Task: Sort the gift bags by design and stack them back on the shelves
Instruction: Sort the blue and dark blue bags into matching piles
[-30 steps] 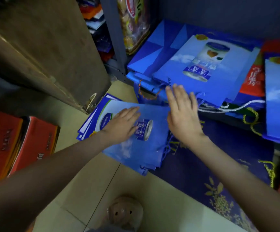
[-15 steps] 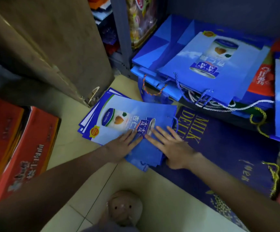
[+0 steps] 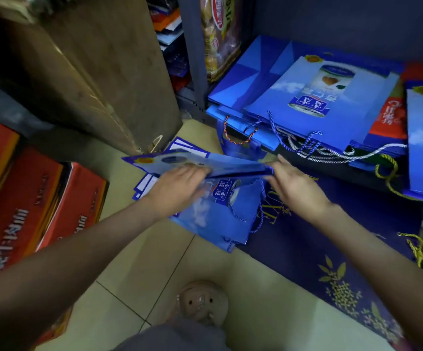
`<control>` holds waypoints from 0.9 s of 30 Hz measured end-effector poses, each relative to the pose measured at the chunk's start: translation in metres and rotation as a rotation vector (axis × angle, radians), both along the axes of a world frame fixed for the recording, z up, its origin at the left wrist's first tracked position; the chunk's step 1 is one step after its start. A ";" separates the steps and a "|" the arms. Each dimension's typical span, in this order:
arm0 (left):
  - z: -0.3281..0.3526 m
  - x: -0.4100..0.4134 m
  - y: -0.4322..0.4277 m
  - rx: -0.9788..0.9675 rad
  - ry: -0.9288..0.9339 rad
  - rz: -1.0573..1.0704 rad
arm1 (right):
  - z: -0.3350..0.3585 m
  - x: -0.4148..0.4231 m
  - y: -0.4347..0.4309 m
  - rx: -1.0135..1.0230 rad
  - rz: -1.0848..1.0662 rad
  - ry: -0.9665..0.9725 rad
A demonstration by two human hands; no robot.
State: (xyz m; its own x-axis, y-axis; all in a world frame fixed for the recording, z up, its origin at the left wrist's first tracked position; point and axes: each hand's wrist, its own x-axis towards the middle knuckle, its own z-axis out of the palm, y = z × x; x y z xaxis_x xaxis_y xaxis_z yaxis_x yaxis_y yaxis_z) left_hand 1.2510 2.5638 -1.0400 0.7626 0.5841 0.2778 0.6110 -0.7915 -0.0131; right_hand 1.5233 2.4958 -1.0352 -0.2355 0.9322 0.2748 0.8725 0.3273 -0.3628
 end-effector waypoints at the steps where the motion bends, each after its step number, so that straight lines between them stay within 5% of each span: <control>1: 0.008 0.003 0.003 0.114 -0.080 0.046 | 0.010 -0.003 -0.001 0.000 -0.038 0.068; 6: 0.053 0.022 0.020 0.306 -0.348 0.140 | 0.045 -0.024 -0.012 -0.063 -0.211 0.509; 9: 0.053 0.035 0.015 0.308 -0.259 0.213 | 0.042 -0.033 -0.012 -0.096 -0.375 0.718; 15: -0.029 0.025 -0.016 -0.213 0.240 0.108 | -0.025 -0.042 -0.002 -0.586 -0.622 0.948; 18: -0.057 0.016 -0.027 -0.464 0.297 0.172 | -0.066 -0.043 -0.002 -0.727 -0.805 1.159; 22: -0.072 0.007 -0.035 -0.626 0.334 0.116 | -0.079 -0.042 0.001 -0.733 -0.916 1.269; 27: -0.086 -0.001 -0.029 -0.639 0.537 -0.071 | -0.080 -0.047 0.009 -0.824 -0.801 1.257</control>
